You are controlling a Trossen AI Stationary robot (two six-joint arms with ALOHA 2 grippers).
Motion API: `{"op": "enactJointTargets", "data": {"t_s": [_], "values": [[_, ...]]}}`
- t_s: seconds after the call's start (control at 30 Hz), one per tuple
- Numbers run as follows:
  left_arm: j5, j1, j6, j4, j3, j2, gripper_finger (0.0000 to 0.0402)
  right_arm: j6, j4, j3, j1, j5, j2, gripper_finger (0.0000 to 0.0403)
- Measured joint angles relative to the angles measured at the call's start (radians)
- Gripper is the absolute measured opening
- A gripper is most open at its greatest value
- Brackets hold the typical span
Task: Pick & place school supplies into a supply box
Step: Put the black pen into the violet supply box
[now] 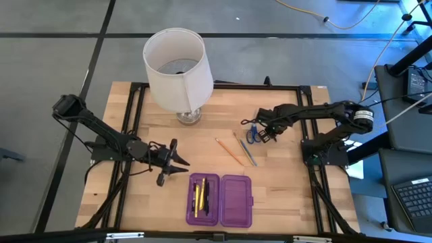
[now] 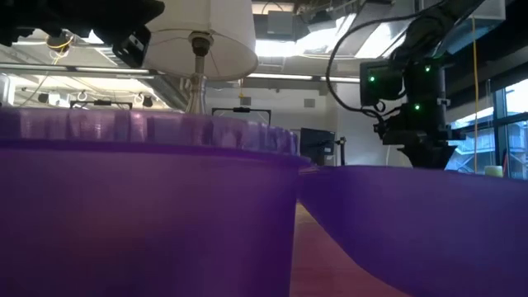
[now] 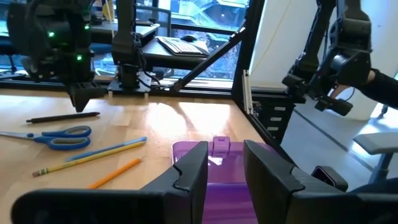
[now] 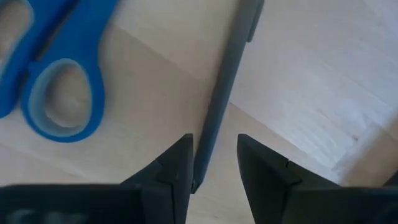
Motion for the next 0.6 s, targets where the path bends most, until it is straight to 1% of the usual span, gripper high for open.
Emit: {"op": "enactJointTargets", "data": {"t_s": [0.33, 0.53, 0.6], "values": [[0.000, -0.006, 0.002, 0.000, 0.000, 0.000, 0.0095, -0.051, 0.055, 0.000, -0.023, -0.016, 0.058, 0.0130], [0.000, -0.006, 0.002, 0.000, 0.000, 0.000, 0.0095, -0.067, 0.055, 0.005, -0.044, -0.024, 0.115, 0.0130], [0.000, -0.006, 0.002, -0.001, 0.000, 0.000, 0.0095, -0.081, 0.056, 0.006, -0.054, -0.042, 0.133, 0.0129]]}}
